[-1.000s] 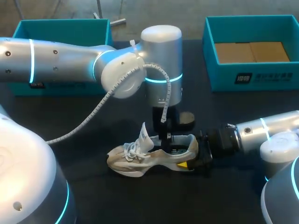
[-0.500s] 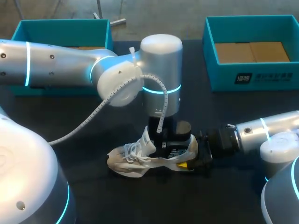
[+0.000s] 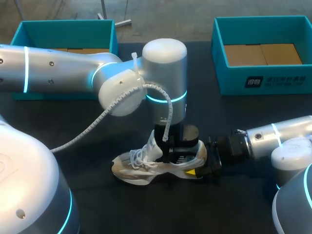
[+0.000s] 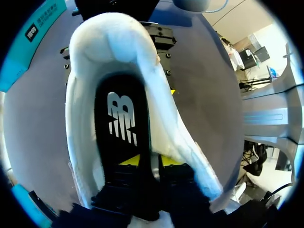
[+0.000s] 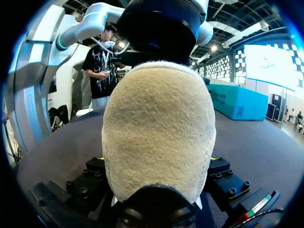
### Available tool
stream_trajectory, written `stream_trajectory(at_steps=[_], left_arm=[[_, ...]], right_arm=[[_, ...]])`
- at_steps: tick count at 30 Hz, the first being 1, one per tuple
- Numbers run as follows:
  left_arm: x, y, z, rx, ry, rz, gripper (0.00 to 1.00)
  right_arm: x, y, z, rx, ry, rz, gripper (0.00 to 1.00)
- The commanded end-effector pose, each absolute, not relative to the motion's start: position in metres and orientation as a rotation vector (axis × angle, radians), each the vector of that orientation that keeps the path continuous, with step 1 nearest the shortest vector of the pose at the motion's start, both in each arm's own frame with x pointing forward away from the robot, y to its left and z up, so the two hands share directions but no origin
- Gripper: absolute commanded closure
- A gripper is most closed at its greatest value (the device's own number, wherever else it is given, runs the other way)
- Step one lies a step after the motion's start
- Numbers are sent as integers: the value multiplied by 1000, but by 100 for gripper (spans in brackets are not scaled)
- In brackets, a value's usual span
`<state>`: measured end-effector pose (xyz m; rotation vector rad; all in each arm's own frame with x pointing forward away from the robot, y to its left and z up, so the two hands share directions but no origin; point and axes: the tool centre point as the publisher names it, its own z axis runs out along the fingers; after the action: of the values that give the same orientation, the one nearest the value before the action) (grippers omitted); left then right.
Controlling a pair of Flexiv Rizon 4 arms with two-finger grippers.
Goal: Take the shoe out of the shoebox, open the shoe tongue, remove and reinsert the insole, then place the shoe into the shoebox
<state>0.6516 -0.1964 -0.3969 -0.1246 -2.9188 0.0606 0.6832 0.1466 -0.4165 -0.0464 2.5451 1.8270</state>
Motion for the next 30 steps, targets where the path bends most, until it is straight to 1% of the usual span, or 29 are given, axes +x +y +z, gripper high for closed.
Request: stream_trajectory(at_steps=[1,7,19,22,23,24,27,30], left_arm=[[647,-200,-398,-129,-2953,54,67],[653,-202,-406,-123,-3030,30,65],[673,-201,-423,-76,-3161,-26,67],[679,-199,-424,-46,-3173,-34,72],[681,-198,-424,-37,-3178,-39,76],[683,-197,-425,-34,-3180,-41,84],[687,-195,-424,-19,-3183,-48,100],[689,-194,-423,-8,-3187,-52,100]], right_arm=[[684,149,-416,-45,2550,1821,100],[684,149,-416,-45,2550,1821,100],[684,149,-416,-45,2550,1821,100],[684,149,-416,-45,2550,1821,100],[684,149,-416,-45,2550,1821,100],[684,149,-416,-45,2550,1821,100],[684,149,-416,-45,2550,1821,100],[684,149,-416,-45,2550,1821,100]])
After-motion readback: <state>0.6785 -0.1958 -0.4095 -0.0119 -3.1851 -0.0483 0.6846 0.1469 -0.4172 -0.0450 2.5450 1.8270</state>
